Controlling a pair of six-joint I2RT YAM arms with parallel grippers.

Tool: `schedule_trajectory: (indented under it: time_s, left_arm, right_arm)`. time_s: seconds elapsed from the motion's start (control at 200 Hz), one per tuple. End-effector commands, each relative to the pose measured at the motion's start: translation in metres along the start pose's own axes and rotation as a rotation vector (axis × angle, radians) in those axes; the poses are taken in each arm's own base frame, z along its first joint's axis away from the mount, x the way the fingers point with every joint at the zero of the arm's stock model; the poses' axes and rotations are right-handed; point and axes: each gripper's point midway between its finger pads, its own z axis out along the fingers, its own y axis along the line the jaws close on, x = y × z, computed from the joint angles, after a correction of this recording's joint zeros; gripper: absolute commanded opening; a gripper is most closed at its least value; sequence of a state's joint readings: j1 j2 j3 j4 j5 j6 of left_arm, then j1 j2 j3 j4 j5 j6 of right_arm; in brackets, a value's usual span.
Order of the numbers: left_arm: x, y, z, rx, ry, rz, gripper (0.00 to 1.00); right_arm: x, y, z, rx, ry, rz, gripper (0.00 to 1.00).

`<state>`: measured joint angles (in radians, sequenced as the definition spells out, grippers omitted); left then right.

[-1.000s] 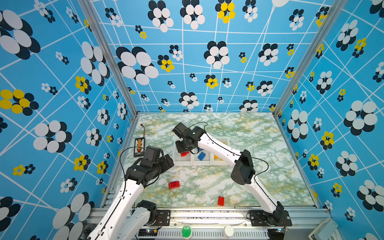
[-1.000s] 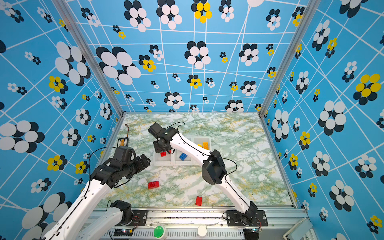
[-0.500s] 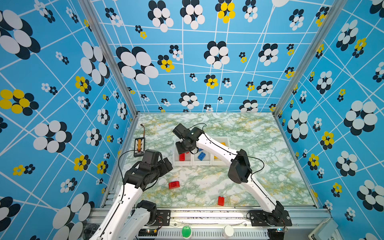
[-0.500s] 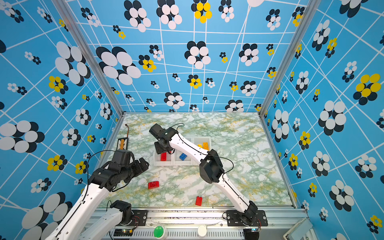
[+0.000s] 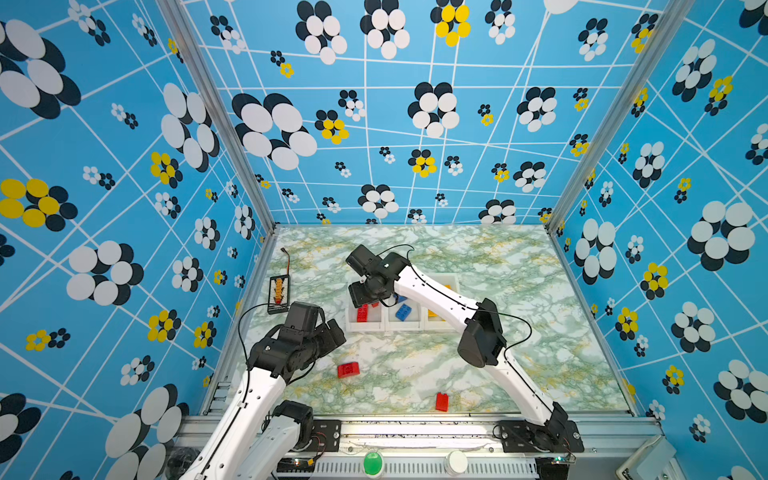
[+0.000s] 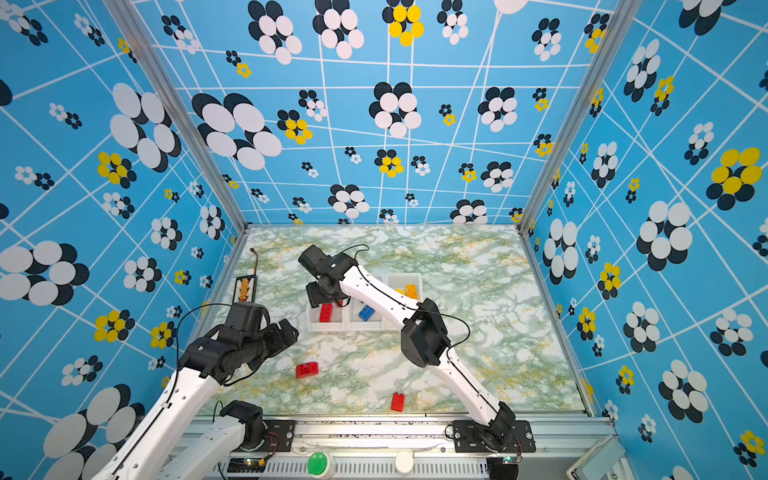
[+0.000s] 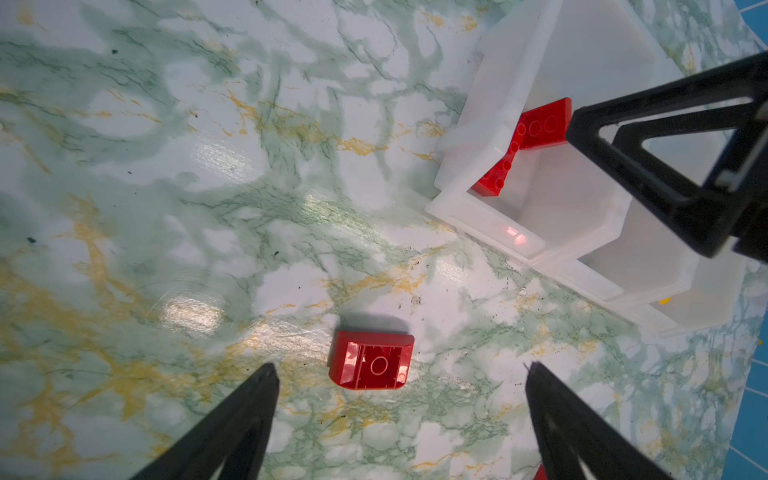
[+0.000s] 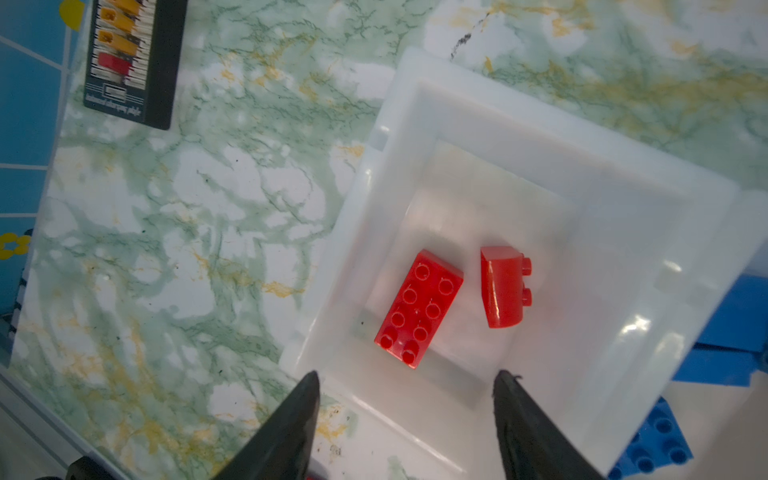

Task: Sort the legos into containers by color
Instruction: 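Withdraw the right gripper while the left gripper moves to the sloped red brick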

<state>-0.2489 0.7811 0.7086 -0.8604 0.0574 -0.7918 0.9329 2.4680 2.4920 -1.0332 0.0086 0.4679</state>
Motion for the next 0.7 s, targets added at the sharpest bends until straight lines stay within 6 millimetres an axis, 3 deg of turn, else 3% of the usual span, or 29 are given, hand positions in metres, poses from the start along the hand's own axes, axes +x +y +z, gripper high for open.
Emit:
schedule_trajectory:
  time_s: [0.0, 0.305, 0.355, 0.37, 0.43, 0.695]
  left_arm:
    - [0.008, 0.007, 0.001, -0.017, 0.030, 0.015, 0.94]
    - [0.018, 0.014, 0.004, -0.058, 0.073, 0.036, 0.95]
    - [0.020, 0.014, 0.005, -0.064, 0.079, 0.042, 0.95]
    - [0.021, 0.014, 0.005, -0.066, 0.082, 0.045, 0.95]
    - [0.024, 0.015, 0.006, -0.082, 0.091, 0.056, 0.95]
    - [0.042, 0.017, 0.009, -0.160, 0.127, 0.069, 0.96]
  right_arm:
    - [-0.010, 0.008, -0.051, -0.047, -0.045, -0.030, 0.72]
    - [0.001, 0.004, -0.090, -0.066, -0.058, -0.063, 0.83]
    - [0.008, 0.001, -0.088, -0.064, -0.042, -0.065, 0.84]
    - [0.006, 0.002, -0.101, -0.074, -0.062, -0.065, 0.85]
    - [0.013, -0.001, -0.107, -0.084, -0.065, -0.062, 0.86]
    - [0.057, -0.039, -0.120, -0.092, -0.040, 0.024, 0.89]
